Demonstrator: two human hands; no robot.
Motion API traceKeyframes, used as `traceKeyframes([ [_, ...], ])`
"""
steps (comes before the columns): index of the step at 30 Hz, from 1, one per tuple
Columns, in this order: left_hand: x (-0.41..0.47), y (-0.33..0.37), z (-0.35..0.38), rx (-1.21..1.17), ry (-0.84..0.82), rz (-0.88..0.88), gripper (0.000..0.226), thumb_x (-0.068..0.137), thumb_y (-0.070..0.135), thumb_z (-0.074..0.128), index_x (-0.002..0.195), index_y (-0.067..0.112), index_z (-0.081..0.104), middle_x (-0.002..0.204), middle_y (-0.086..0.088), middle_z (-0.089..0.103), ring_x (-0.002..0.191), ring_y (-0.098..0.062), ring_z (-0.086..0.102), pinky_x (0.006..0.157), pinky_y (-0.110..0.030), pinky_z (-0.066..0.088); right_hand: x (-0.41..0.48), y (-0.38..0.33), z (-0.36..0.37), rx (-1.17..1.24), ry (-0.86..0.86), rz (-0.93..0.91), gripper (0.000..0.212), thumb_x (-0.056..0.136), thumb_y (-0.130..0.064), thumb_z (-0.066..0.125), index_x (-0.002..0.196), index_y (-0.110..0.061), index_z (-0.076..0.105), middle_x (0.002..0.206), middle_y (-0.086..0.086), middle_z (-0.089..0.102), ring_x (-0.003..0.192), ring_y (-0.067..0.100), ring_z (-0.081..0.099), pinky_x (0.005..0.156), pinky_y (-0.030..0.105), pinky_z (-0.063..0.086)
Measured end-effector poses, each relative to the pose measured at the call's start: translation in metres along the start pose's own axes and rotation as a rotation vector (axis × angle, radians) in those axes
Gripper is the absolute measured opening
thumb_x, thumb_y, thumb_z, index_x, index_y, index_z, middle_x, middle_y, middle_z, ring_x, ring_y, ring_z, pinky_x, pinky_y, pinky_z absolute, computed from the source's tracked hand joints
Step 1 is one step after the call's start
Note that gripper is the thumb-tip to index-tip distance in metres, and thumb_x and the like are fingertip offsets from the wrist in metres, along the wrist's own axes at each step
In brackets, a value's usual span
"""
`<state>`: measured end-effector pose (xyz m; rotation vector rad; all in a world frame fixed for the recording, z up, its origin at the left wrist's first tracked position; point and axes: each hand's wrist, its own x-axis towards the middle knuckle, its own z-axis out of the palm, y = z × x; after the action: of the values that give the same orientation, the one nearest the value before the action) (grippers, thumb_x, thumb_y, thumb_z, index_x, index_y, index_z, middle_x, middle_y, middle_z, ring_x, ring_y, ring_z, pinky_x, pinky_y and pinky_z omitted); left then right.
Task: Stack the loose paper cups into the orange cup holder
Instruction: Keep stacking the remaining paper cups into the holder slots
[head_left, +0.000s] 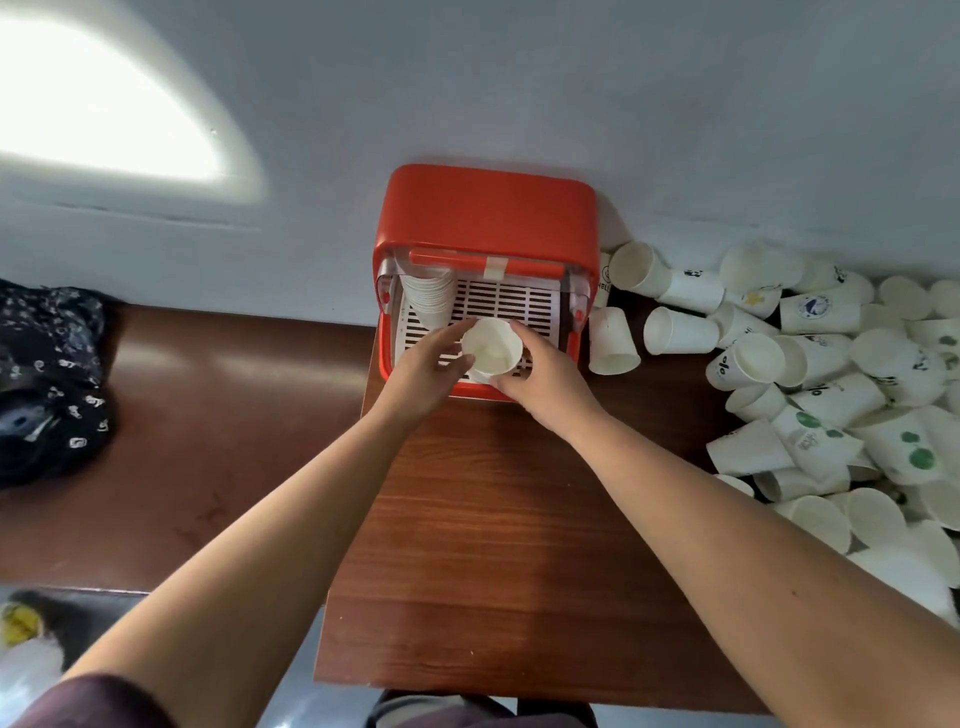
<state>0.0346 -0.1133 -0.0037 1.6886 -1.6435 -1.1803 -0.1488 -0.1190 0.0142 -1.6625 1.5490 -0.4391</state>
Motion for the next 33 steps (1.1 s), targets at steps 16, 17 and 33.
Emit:
traceKeyframes([
  [16, -0.028, 0.056, 0.06, 0.14, -0.029, 0.286, 0.01, 0.093, 0.018, 0.059, 0.103, 0.02, 0.059, 0.101, 0.004, 0.06, 0.093, -0.009, 0.058, 0.083, -0.035, 0.053, -0.025, 0.079, -0.12, -0.164, 0.23, 0.147, 0.046, 0.088, -0.028, 0.068, 0.129, -0.011, 0.056, 0.127, 0.005, 0.059, 0.117, 0.019, 0.057, 0.096, 0.033, 0.046],
  [17, -0.024, 0.068, 0.073, 0.155, -0.075, 0.294, 0.014, 0.093, 0.018, 0.059, 0.107, 0.017, 0.061, 0.105, 0.004, 0.059, 0.097, -0.011, 0.059, 0.087, -0.033, 0.052, -0.022, 0.093, -0.137, -0.192, 0.252, 0.164, 0.046, 0.087, -0.026, 0.068, 0.128, -0.009, 0.057, 0.126, 0.008, 0.059, 0.117, 0.022, 0.057, 0.097, 0.036, 0.046],
  [33, 0.097, 0.12, 0.183, 1.204, -0.396, 0.212, 0.061, 0.1, 0.001, 0.037, 0.156, 0.019, 0.021, 0.167, -0.004, -0.006, 0.154, -0.023, -0.005, 0.12, -0.042, 0.021, 0.042, 0.194, -0.168, -0.507, -0.025, -0.117, 0.054, 0.085, -0.01, 0.065, 0.136, -0.004, 0.049, 0.136, 0.015, 0.049, 0.125, 0.034, 0.046, 0.106, 0.041, 0.038],
])
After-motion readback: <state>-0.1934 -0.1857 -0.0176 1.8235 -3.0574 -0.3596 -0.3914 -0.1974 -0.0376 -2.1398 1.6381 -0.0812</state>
